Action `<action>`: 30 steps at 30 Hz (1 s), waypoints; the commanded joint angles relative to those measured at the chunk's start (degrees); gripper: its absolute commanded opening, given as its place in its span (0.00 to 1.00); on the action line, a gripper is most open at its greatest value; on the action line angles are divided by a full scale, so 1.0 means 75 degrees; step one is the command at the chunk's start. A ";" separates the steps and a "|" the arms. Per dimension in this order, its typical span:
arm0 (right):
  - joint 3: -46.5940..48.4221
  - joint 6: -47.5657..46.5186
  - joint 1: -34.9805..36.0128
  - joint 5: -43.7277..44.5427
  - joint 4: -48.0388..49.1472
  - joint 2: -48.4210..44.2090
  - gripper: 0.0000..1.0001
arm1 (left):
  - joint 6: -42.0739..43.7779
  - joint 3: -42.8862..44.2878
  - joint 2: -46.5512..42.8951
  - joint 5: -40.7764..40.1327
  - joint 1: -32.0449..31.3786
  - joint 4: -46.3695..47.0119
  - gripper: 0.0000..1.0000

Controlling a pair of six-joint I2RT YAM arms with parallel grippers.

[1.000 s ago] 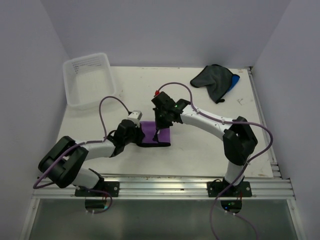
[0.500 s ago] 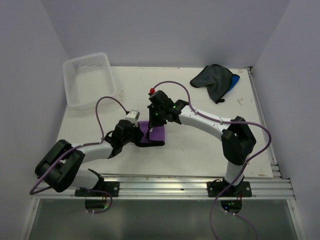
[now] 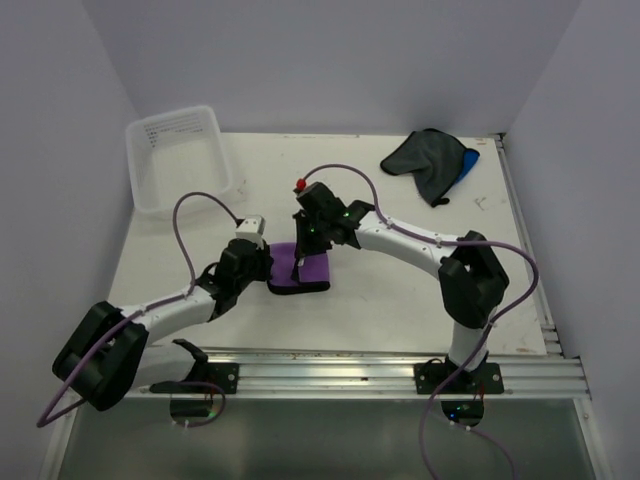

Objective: Roll the towels
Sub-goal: Fold the towel

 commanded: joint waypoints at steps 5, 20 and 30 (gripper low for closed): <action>0.0718 -0.0594 0.0077 -0.0535 -0.0092 0.0535 0.00 | -0.0567 -0.0132 0.0465 -0.0559 0.0108 -0.0075 0.00; 0.1973 -0.1227 0.0369 -0.1015 -0.0455 0.1859 0.00 | -0.1013 -0.0554 0.0689 -0.0219 0.0143 0.0511 0.00; 0.2500 -0.1473 0.0452 -0.0992 -0.0783 0.2551 0.01 | -0.0978 -0.0530 0.0607 -0.0149 0.0143 0.0510 0.00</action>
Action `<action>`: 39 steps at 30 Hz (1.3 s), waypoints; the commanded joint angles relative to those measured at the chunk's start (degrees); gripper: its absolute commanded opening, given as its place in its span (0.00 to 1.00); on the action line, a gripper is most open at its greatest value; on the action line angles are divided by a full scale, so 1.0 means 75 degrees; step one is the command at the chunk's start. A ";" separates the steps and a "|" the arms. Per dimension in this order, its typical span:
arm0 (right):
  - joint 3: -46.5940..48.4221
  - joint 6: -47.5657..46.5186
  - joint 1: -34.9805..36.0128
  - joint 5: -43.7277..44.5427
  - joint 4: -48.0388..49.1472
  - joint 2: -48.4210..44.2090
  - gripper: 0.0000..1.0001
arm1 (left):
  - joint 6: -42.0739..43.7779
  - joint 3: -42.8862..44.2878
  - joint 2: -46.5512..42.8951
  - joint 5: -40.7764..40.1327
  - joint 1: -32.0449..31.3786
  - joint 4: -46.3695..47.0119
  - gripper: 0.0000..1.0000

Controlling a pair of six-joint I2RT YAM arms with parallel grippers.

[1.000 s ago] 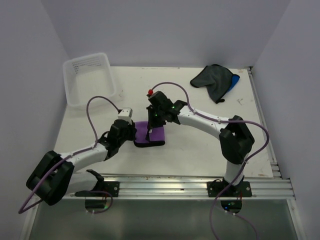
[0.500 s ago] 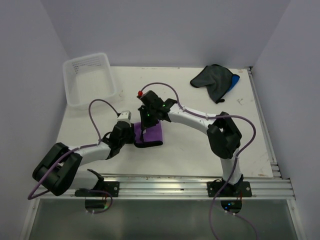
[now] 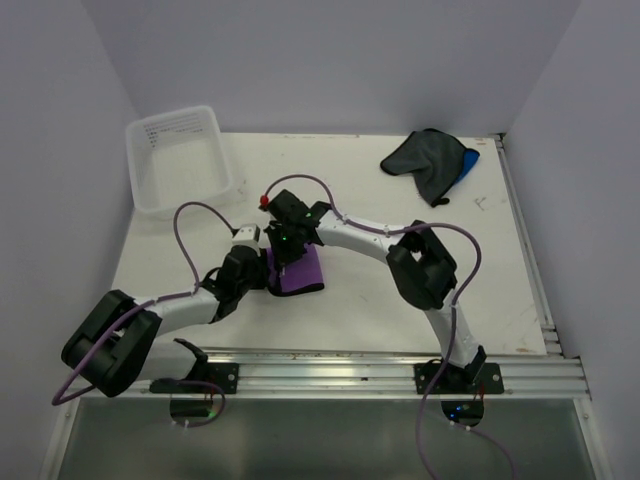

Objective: Roll the towels
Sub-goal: Fold the towel

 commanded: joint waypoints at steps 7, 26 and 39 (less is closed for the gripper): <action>0.0578 -0.0177 0.0038 0.0047 -0.0364 0.0183 0.31 | -0.0065 -0.0123 -0.0183 0.0079 0.0027 0.0298 0.00; 0.0194 0.0269 -0.0220 0.0960 -0.0470 -0.0496 0.15 | -0.0030 -0.0006 -0.0652 0.0009 0.0027 -0.0112 0.00; -0.1742 0.0504 -0.0899 0.0680 0.0621 -0.1481 0.12 | -0.0112 0.0557 -0.2702 -0.0390 0.0027 -0.1518 0.00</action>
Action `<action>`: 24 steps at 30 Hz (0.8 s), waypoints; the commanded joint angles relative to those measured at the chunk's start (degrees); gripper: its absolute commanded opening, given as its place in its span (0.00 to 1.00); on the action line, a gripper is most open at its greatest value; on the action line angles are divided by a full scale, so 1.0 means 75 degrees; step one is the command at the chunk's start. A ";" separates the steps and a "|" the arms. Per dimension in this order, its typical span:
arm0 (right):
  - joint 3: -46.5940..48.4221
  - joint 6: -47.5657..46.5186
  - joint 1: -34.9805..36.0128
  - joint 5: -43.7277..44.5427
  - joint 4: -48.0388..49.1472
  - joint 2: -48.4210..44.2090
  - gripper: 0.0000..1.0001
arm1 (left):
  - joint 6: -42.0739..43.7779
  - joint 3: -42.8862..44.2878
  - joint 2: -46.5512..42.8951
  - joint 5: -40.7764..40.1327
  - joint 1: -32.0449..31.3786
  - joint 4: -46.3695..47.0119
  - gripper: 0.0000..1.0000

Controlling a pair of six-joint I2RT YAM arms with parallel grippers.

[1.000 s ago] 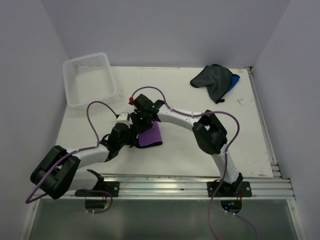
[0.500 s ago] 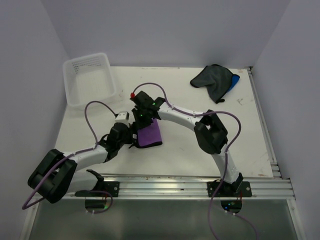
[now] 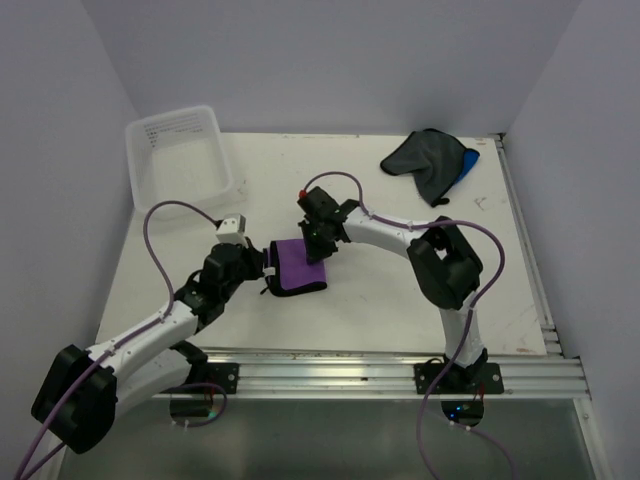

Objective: Roll the towels
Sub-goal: Fold the towel

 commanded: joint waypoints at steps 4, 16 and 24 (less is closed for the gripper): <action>0.0202 -0.0022 -0.0166 -0.0186 0.0454 -0.0479 0.12 | -0.0109 0.0735 0.0022 0.0004 0.0012 -0.0338 0.00; 0.0296 0.0060 -0.0353 -0.0257 0.0548 -0.0713 0.13 | -0.0180 0.0643 0.1581 0.1022 0.0024 0.1758 0.00; 0.0553 0.0049 -0.0447 -0.0315 0.0583 -0.0526 0.13 | -0.0180 0.0630 0.2589 0.1340 0.0000 0.3282 0.00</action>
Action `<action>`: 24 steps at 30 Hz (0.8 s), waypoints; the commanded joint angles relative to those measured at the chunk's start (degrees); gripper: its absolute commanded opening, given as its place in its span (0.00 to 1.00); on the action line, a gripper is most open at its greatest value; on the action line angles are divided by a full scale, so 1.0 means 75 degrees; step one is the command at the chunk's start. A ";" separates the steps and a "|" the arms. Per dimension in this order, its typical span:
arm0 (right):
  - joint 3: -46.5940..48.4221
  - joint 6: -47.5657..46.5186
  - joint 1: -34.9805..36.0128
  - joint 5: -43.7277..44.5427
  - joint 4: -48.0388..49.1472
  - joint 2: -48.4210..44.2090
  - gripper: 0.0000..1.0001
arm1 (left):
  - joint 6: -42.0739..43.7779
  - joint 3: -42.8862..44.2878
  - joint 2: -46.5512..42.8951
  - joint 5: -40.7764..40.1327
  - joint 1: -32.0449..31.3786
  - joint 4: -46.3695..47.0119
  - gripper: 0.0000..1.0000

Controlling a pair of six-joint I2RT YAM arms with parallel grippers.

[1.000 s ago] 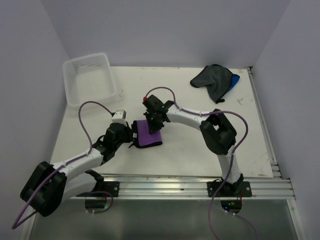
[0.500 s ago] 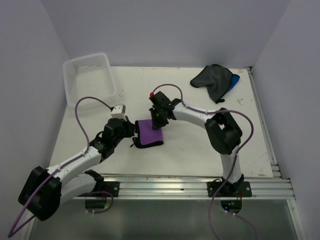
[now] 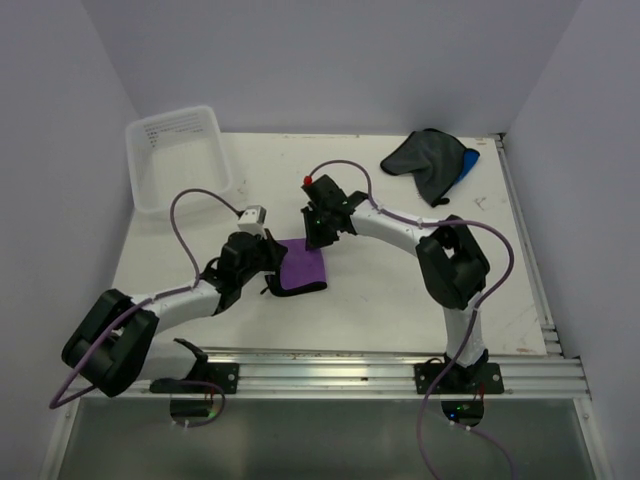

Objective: Roll the towels
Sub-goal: Fold the towel

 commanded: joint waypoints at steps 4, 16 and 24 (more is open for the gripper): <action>0.0531 0.0040 -0.0124 -0.0213 0.0245 -0.0041 0.13 | -0.0057 0.0334 0.0761 -0.0006 0.0012 0.0936 0.00; -0.0019 0.0016 -0.0288 -0.0354 0.0597 0.0486 0.13 | -0.0690 -0.0181 0.1676 -0.0182 0.0024 0.0971 0.00; -0.0172 -0.0007 -0.0311 -0.0331 0.0656 0.0756 0.13 | -0.0737 -0.0403 0.2109 -0.0159 0.0059 0.1217 0.00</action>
